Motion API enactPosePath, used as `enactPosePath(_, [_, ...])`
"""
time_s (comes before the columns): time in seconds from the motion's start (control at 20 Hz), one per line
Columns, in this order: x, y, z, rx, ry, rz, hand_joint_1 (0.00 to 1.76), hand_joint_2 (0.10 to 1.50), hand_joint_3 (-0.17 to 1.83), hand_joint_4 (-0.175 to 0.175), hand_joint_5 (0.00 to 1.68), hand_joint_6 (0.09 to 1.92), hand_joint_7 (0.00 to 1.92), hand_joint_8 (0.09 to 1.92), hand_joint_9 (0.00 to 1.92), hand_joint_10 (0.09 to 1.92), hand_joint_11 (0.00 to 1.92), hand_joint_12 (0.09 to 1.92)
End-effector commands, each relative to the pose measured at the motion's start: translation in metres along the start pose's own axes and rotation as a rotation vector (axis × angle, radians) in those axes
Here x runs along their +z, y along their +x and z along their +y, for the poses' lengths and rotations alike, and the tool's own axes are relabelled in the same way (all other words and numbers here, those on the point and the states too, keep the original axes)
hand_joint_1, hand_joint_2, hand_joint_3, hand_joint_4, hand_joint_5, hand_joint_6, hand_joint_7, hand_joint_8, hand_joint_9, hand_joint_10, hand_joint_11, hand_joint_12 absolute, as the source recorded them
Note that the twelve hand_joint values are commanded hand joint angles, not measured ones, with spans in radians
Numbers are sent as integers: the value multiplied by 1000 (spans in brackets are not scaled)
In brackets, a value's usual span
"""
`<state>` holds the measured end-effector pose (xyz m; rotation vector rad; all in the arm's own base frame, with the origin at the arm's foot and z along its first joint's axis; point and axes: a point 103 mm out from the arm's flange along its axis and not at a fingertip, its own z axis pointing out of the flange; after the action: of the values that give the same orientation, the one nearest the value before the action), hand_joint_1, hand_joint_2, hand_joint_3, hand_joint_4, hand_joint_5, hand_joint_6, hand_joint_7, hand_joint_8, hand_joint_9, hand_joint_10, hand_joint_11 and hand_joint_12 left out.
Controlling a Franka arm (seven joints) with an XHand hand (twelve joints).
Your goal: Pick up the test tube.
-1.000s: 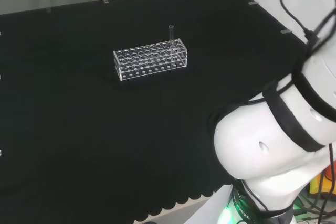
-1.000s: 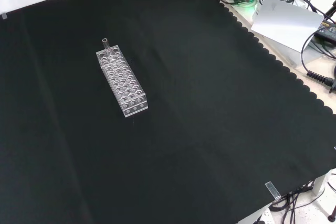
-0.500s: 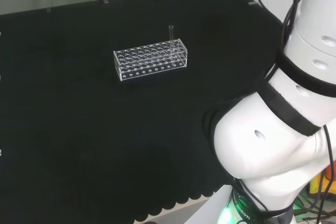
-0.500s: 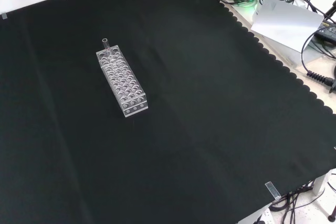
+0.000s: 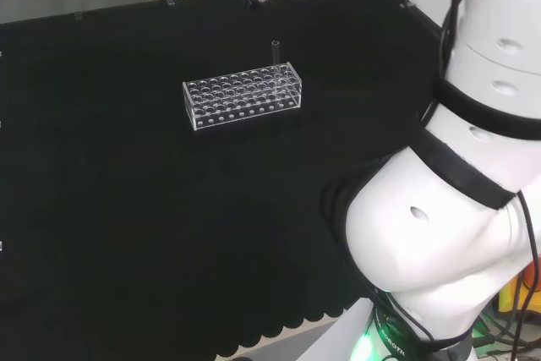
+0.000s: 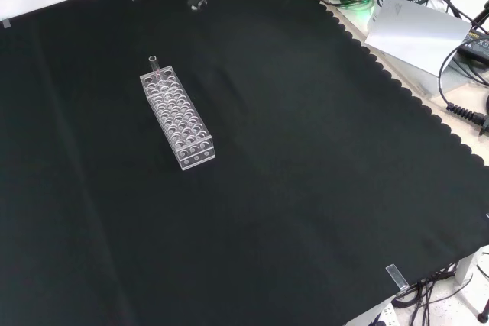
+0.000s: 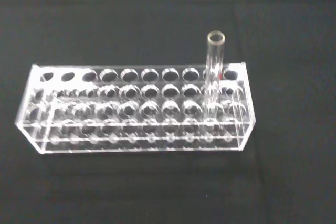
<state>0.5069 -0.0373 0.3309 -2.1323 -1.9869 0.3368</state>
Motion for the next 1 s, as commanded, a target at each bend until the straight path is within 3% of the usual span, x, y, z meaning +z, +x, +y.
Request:
enactPosePath(0.05, [55,-7,50,0,91,-70,664,876,268,-79,370,87,534,828,386,882,0,1610])
enactPosePath(1.0, [101,-21,85,32,180,-169,725,843,335,-71,484,88,648,804,491,826,49,1585])
